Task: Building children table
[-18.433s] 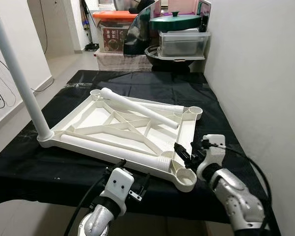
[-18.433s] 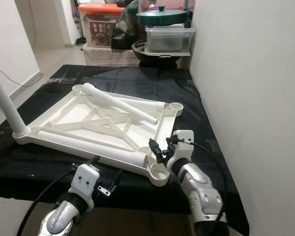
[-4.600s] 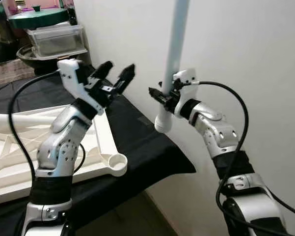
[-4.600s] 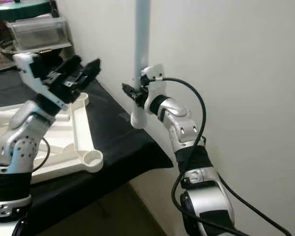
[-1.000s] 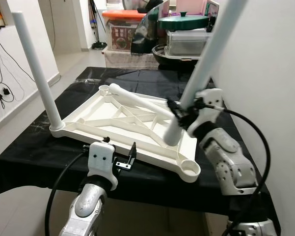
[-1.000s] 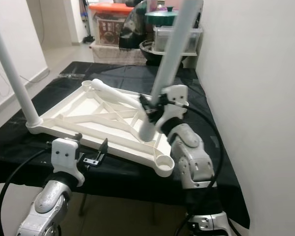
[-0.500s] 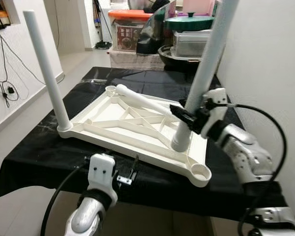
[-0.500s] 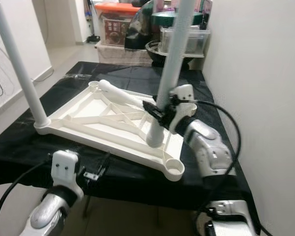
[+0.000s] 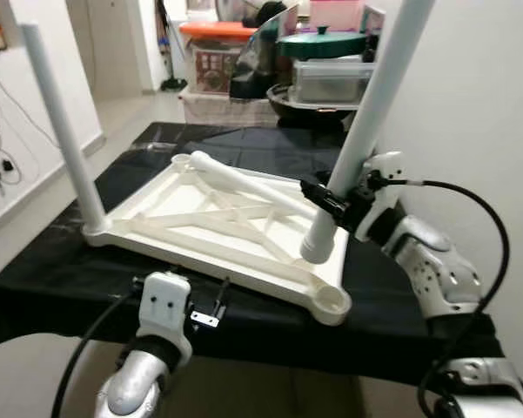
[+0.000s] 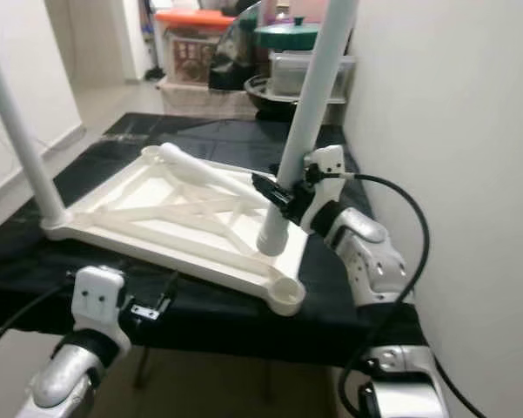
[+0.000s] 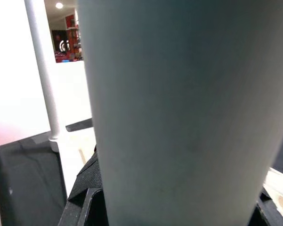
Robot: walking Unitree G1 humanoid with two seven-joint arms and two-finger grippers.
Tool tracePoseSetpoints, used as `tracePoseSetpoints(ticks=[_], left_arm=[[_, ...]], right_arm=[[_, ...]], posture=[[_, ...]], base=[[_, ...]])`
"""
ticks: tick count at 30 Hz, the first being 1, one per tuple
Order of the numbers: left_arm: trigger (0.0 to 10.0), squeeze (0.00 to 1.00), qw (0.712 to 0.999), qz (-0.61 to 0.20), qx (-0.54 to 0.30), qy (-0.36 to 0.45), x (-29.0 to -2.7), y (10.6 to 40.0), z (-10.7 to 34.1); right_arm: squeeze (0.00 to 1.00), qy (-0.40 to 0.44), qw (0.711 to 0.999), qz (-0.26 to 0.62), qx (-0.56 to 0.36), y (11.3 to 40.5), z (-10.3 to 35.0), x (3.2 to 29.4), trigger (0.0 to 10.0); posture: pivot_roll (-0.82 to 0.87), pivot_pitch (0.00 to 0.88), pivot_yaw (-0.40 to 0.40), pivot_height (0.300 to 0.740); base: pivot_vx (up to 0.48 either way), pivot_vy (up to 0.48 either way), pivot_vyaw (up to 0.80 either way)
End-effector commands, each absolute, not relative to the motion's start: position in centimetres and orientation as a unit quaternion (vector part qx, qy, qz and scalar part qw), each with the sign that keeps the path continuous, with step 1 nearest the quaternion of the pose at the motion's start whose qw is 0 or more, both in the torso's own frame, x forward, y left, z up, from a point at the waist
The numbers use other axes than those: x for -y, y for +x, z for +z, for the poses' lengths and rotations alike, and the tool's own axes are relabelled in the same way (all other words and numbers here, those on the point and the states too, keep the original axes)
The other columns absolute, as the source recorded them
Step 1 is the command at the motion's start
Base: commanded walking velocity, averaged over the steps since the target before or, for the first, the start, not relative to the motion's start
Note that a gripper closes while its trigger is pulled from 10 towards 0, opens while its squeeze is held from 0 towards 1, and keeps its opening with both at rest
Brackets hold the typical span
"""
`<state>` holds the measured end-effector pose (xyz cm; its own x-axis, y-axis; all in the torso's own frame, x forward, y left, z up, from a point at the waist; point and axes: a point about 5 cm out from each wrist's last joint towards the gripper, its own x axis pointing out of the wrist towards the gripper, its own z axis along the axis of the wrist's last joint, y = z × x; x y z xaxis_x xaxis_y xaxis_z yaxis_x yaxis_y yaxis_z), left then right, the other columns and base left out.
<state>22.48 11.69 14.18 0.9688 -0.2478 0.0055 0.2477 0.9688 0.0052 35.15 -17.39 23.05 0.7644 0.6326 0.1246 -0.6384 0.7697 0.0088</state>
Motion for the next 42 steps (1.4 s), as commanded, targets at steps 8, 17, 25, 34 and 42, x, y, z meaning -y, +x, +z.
tracePoseSetpoints(ticks=[8, 17, 25, 34, 42], left_arm=[[10.0, 0.00, 0.995, -0.100, -0.004, 0.004, -12.4, 22.6, 14.0], [10.0, 0.00, 0.995, -0.102, -0.012, -0.017, -12.2, 22.2, 13.9], [10.0, 0.00, 0.995, -0.102, -0.019, -0.008, -12.1, 21.8, 13.7], [10.0, 0.00, 0.994, -0.102, -0.028, -0.013, -11.9, 21.0, 13.7], [10.0, 0.00, 0.994, -0.105, -0.034, -0.014, -11.9, 20.2, 13.8]], right_arm=[[0.00, 0.031, 0.917, 0.391, 0.074, 34.8, 23.9, 15.7, 10.0], [0.00, 0.032, 0.916, 0.394, 0.070, 35.0, 23.7, 15.6, 10.0], [0.00, 0.036, 0.912, 0.403, 0.068, 34.8, 23.8, 15.4, 10.0], [0.00, 0.036, 0.900, 0.431, 0.052, 34.4, 23.5, 15.8, 10.0], [0.00, 0.054, 0.860, 0.506, 0.033, 33.2, 22.9, 16.3, 10.0]], posture=[[0.08, 0.017, -0.019, 0.740], [0.08, 0.024, -0.025, 0.740], [0.09, 0.041, -0.025, 0.740], [0.09, 0.066, -0.024, 0.740], [0.11, 0.090, -0.018, 0.740]], base=[[0.000, 0.000, 0.00], [0.000, 0.052, 0.00], [0.000, 0.059, 0.00], [0.000, 0.000, 0.00], [0.000, 0.000, 0.00]])
